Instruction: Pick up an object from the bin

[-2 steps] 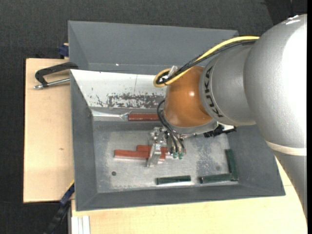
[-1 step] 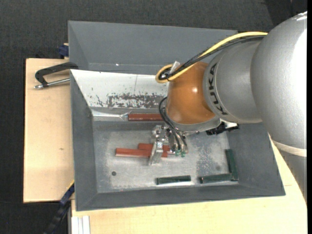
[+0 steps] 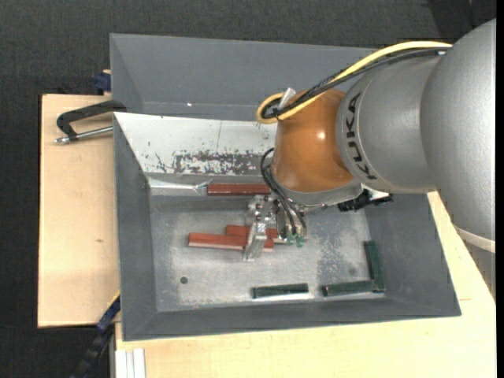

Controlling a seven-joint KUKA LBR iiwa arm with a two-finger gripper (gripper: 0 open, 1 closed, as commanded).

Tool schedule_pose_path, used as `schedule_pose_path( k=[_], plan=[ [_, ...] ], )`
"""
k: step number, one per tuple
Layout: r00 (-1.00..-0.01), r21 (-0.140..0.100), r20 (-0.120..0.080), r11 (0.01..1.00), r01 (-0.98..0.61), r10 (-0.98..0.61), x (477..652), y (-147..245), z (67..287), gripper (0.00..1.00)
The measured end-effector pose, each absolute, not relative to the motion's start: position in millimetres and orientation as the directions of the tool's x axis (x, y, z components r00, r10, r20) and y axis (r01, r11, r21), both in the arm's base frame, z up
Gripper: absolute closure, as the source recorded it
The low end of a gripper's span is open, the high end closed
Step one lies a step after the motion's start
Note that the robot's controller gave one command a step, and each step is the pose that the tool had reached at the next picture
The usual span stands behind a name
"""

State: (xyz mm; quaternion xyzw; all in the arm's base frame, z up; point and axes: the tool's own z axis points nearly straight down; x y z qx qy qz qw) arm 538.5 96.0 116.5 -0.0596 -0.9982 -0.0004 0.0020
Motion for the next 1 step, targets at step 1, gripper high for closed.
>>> schedule_pose_path(
  k=[1],
  plan=[
    [-0.993, 0.003, -0.004, 0.993, 0.119, 0.119, 540.2, 96.3, 137.4, 1.0]
  ],
)
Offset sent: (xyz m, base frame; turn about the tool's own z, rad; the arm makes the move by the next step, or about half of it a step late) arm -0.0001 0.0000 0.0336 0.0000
